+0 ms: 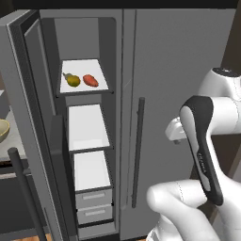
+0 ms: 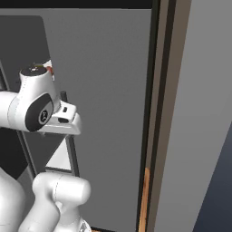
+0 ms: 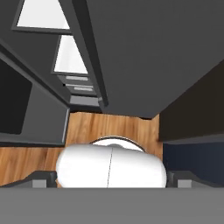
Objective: Take the sweet potato, orange, and garlic from the freezer and place them in the bowl on the counter.
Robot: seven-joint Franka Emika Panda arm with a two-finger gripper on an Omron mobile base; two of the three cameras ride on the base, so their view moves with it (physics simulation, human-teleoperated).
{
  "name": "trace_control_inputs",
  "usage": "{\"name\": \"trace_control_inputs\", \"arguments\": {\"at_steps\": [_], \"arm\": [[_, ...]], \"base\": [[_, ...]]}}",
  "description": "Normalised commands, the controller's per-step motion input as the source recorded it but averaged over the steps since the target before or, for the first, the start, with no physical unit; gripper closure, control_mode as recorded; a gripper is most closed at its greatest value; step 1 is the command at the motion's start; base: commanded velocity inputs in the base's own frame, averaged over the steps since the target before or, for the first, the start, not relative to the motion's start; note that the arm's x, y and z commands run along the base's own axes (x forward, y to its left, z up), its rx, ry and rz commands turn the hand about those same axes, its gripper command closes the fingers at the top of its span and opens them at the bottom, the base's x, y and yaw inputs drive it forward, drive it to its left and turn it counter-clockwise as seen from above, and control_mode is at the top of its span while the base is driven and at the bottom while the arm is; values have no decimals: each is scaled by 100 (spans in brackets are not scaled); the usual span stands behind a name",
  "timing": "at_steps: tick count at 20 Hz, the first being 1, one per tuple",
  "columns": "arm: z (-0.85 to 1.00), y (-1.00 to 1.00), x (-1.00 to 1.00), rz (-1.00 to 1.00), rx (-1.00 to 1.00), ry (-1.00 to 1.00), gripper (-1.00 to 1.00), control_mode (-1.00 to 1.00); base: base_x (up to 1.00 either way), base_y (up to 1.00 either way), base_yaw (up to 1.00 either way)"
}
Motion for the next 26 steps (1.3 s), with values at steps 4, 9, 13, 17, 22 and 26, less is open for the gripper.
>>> {"name": "trace_control_inputs", "arguments": {"at_steps": [4, 9, 13, 17, 22, 26], "arm": [[2, 0, -23, -4, 0, 0, -100, -100], [1, 0, -7, -9, 0, -1, -100, -100], [2, 0, -8, -6, 0, -2, -100, -100], [0, 0, -8, -1, 0, 0, -100, -100], [0, 0, -1, 0, 0, 0, -100, 100], [0, 0, 0, 0, 0, 0, -100, 100]], "base": [[0, 0, 0], [0, 0, 0], [0, 0, 0], [0, 0, 0], [0, 1, 0], [0, 26, 0]]}}
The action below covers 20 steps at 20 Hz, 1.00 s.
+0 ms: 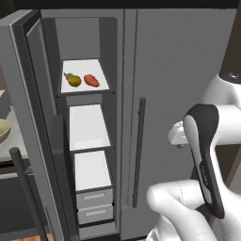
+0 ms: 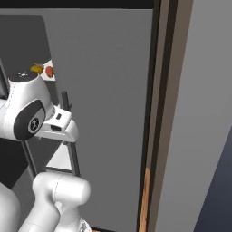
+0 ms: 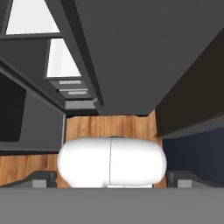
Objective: Take the sweet potato, orange, and garlic from the freezer and place them in the bowl on the counter.
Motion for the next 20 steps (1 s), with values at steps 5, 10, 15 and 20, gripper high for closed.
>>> {"name": "trace_control_inputs", "arguments": {"at_steps": [5, 10, 15, 20], "arm": [[0, 0, 0, 0, 0, 0, -100, 100], [0, 0, 0, 0, 0, 0, -100, 100], [0, 0, 0, 0, 0, 0, -100, 100], [0, 0, 0, 0, 0, 0, -100, 100]], "base": [[0, 27, 0], [8, 34, 4], [21, 38, 6], [16, 35, 9]]}}
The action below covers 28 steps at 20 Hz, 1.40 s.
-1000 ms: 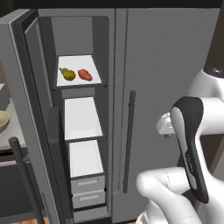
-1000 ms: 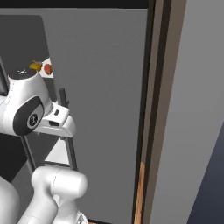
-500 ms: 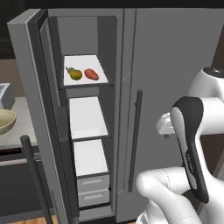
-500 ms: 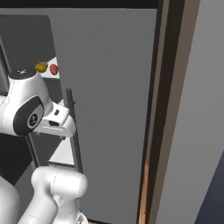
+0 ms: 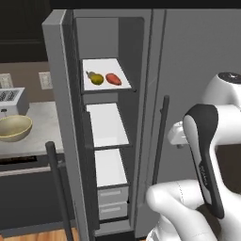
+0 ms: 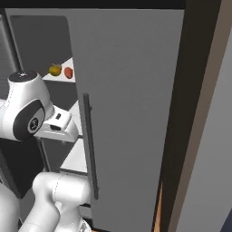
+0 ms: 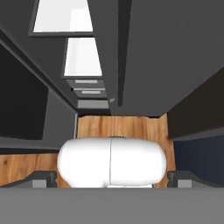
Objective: Take the sweet potato, orange, and garlic from the freezer and place them in the bowl on the counter.
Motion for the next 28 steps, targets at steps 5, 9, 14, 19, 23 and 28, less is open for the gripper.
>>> {"name": "trace_control_inputs", "arguments": {"at_steps": [5, 9, 14, 19, 23, 28], "arm": [[0, 0, 0, 0, 0, 0, -100, 100], [0, 0, 0, 0, 0, 0, -100, 100], [0, 0, 0, 0, 0, 0, -100, 100], [0, 0, 0, 0, 0, 0, -100, 100], [0, 0, 0, 0, 0, 0, -100, 100], [0, 0, 0, 0, 0, 0, -100, 100]], "base": [[42, 26, 10], [49, 26, 7], [35, 31, 7], [19, 40, 2], [23, 39, 1], [22, 32, 2]]}}
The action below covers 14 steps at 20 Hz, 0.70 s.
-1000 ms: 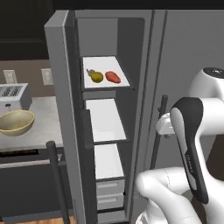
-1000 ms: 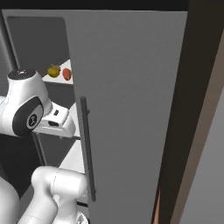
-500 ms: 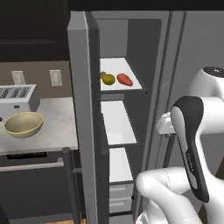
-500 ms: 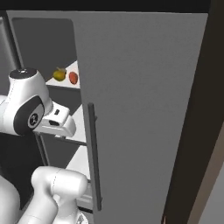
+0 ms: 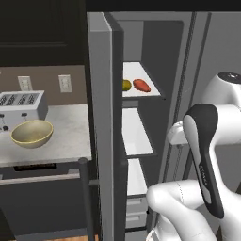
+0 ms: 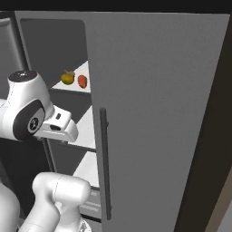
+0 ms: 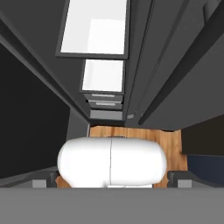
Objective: Take the sweet potato, orange, and garlic from the freezer and place them in the bowl on the counter.
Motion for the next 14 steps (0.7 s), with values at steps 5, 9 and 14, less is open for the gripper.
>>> {"name": "trace_control_inputs", "arguments": {"at_steps": [5, 9, 14], "arm": [[0, 0, 0, 0, 0, 0, -100, 100], [0, 0, 0, 0, 0, 0, -100, 100], [0, 0, 0, 0, 0, 0, -100, 100]], "base": [[29, 28, 1], [40, 25, 0], [56, 15, 0]]}}
